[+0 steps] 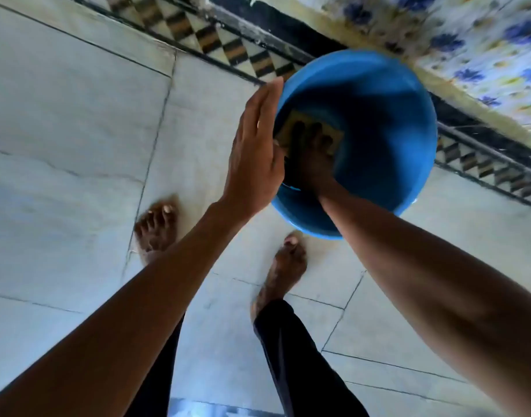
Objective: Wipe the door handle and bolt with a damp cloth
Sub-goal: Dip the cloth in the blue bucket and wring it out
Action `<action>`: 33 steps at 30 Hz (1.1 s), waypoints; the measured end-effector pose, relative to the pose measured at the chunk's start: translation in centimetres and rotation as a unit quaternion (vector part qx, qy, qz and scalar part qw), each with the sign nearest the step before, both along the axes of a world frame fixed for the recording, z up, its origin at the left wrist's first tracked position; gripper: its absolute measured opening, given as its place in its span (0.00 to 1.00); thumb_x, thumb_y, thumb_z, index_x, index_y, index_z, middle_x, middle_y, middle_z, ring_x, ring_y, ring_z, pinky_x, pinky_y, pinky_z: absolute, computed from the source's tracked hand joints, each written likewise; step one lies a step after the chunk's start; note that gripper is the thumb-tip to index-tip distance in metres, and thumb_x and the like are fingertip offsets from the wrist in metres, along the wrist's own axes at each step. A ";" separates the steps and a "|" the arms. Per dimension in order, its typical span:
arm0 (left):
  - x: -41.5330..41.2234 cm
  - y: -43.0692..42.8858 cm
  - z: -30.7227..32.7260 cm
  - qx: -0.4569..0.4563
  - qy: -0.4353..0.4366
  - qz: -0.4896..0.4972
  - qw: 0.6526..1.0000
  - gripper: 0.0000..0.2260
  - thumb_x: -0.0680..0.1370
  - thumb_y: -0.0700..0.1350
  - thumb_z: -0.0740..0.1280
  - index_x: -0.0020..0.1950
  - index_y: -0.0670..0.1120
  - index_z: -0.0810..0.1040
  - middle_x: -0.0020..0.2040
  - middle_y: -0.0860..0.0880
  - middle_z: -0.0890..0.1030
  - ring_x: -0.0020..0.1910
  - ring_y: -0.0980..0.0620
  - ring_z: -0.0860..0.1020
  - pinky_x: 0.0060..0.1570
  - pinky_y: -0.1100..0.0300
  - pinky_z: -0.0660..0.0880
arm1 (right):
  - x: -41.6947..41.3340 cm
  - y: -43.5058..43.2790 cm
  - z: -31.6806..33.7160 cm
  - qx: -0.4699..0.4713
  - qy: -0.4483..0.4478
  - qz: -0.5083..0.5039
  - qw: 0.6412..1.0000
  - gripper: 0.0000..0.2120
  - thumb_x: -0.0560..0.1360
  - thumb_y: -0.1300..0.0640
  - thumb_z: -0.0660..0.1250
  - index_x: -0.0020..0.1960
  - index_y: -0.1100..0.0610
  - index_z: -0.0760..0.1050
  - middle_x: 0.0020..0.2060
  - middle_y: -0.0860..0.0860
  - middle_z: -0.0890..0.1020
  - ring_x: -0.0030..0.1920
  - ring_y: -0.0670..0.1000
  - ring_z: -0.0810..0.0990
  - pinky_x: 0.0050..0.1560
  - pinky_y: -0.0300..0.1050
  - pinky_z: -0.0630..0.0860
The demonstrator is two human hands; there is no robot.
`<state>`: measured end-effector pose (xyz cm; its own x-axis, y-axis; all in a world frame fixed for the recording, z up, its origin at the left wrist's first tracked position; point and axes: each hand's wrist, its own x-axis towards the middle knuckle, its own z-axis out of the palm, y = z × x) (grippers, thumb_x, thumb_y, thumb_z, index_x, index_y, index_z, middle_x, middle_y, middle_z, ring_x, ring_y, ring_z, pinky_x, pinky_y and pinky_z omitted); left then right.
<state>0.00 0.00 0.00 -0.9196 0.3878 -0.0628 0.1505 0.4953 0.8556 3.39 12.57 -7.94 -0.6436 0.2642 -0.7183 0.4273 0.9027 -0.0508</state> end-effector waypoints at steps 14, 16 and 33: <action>-0.8 -1.1 3.6 -0.110 -0.043 -0.035 0.992 0.32 0.75 0.39 0.65 0.78 0.41 0.60 0.76 0.43 0.64 0.74 0.45 0.65 0.71 0.51 0.66 | 0.2 3.0 8.9 -0.068 0.097 -0.159 0.980 0.20 0.69 0.58 0.68 0.61 0.53 0.73 0.50 0.58 0.84 0.53 0.61 0.81 0.51 0.51 0.77; -1.3 -1.6 6.5 -0.104 -0.061 -0.022 0.992 0.28 0.76 0.41 0.65 0.76 0.42 0.64 0.74 0.44 0.67 0.71 0.45 0.68 0.69 0.49 0.68 | 0.6 3.4 13.5 -0.128 0.123 -0.228 0.957 0.18 0.67 0.56 0.71 0.57 0.51 0.75 0.47 0.51 0.84 0.51 0.55 0.82 0.48 0.42 0.74; -13.4 -16.0 64.9 0.154 -0.215 0.047 0.963 0.11 0.77 0.49 0.72 0.57 0.50 0.79 0.50 0.57 0.84 0.50 0.65 0.80 0.48 0.71 0.74 | -8.2 -11.0 74.3 -0.596 0.174 -0.574 0.535 0.25 0.56 0.50 0.80 0.46 0.62 0.77 0.33 0.55 0.84 0.33 0.51 0.84 0.33 0.44 0.81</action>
<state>-13.36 -16.04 64.95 -0.8660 0.3655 -0.3412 -0.2839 0.2025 0.9372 -4.84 1.61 66.36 -0.6982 0.1163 -0.7064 0.4429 -0.7051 -0.5538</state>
